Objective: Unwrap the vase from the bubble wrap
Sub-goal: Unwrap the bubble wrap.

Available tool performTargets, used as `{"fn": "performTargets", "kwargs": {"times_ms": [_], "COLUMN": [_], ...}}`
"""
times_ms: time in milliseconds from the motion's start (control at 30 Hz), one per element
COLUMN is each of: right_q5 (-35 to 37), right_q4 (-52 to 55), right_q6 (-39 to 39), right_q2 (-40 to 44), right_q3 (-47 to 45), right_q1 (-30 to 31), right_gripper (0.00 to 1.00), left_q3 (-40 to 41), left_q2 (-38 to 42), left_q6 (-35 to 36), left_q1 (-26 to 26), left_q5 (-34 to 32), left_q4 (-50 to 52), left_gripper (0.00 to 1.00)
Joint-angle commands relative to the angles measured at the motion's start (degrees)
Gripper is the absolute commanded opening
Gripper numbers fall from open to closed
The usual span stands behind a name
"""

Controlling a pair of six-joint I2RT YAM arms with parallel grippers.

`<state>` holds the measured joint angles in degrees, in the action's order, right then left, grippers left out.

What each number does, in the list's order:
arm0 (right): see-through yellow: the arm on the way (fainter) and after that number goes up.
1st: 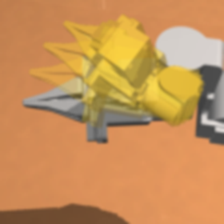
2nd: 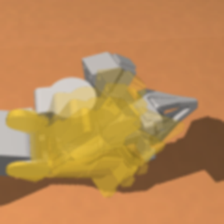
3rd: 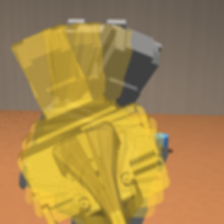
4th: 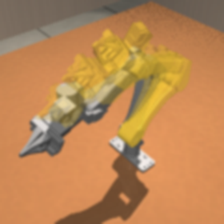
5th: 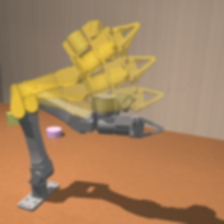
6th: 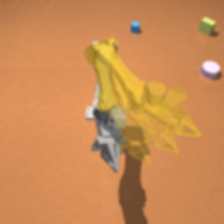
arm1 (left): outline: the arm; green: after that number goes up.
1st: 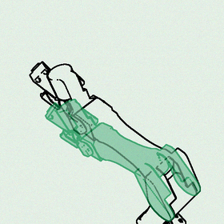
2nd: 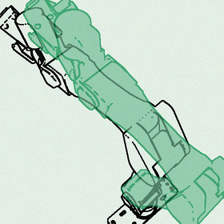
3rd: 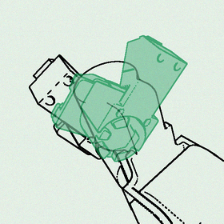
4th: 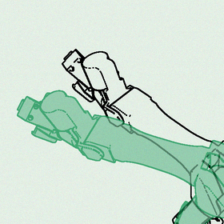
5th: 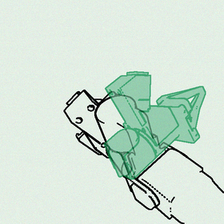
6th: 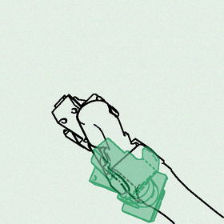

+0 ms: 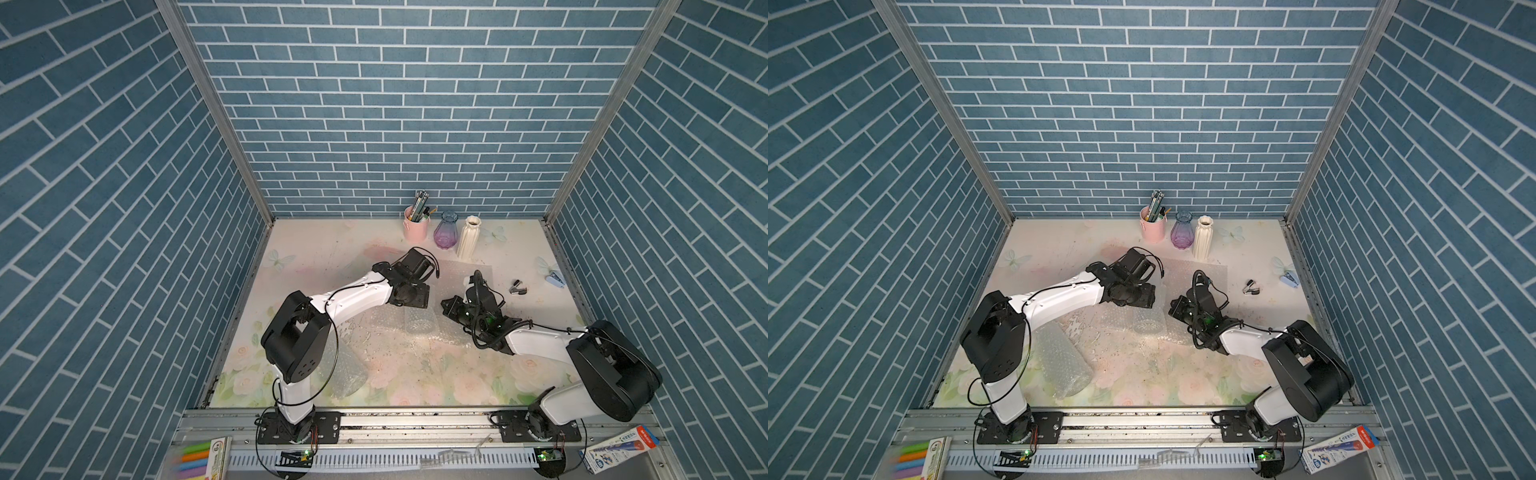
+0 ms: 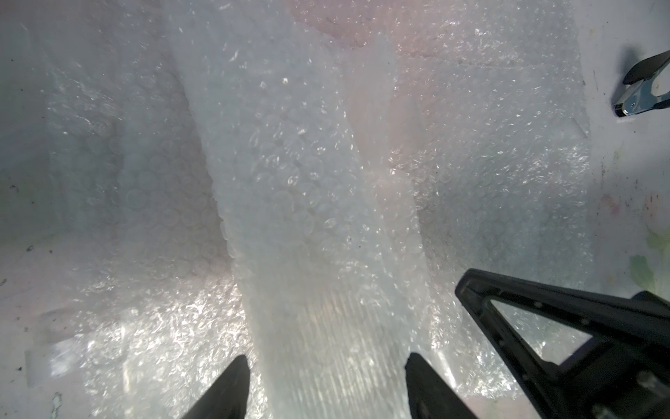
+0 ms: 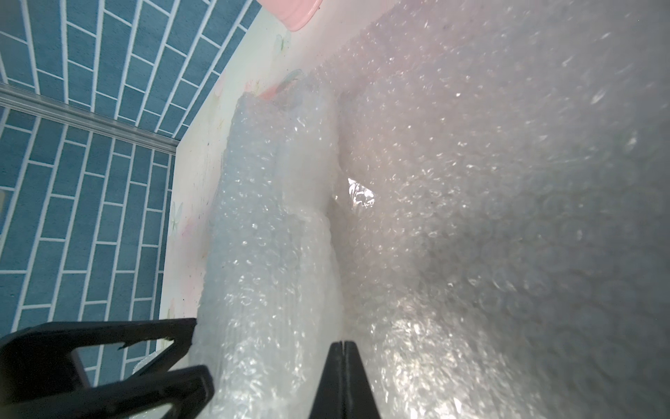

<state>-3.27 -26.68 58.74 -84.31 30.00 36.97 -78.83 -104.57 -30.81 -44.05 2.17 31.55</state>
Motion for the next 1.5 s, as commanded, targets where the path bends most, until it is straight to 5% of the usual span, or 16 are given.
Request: {"fn": "performTargets", "kwargs": {"times_ms": [0,133,267,733,1000,1233,1467], "right_q5": [1.1,0.9,0.6,-4.4,-4.5,-2.9,1.3], "right_q4": [-0.2,-0.5,-2.0,-14.6,-19.8,-19.6,-14.5], "right_q6": [1.5,3.5,7.1,23.5,29.4,30.4,27.3], "right_q2": [2.0,3.1,3.7,-3.4,-6.2,-5.7,-1.8], "right_q3": [-1.0,-1.5,-2.4,-3.2,-3.8,-4.2,-5.4], "right_q1": [-0.4,-0.4,-0.6,-0.5,-0.5,-0.4,-0.4], "right_gripper": [0.13,0.36,0.46,0.53,0.37,0.00,0.00], "left_q3": [0.9,1.0,1.1,0.9,0.8,0.5,0.9], "left_q2": [0.5,0.4,0.5,0.4,0.1,0.1,1.5], "left_q6": [0.7,0.5,0.5,0.9,1.0,1.1,1.6], "left_q1": [0.1,0.1,0.1,0.1,0.1,0.2,0.3], "left_q5": [-0.2,0.5,0.8,1.3,1.8,1.9,1.7], "left_q4": [0.7,0.2,0.0,-0.4,-0.7,-0.7,0.2], "left_gripper": [0.70,0.70,0.70,0.70,0.70,0.70,0.70]}}
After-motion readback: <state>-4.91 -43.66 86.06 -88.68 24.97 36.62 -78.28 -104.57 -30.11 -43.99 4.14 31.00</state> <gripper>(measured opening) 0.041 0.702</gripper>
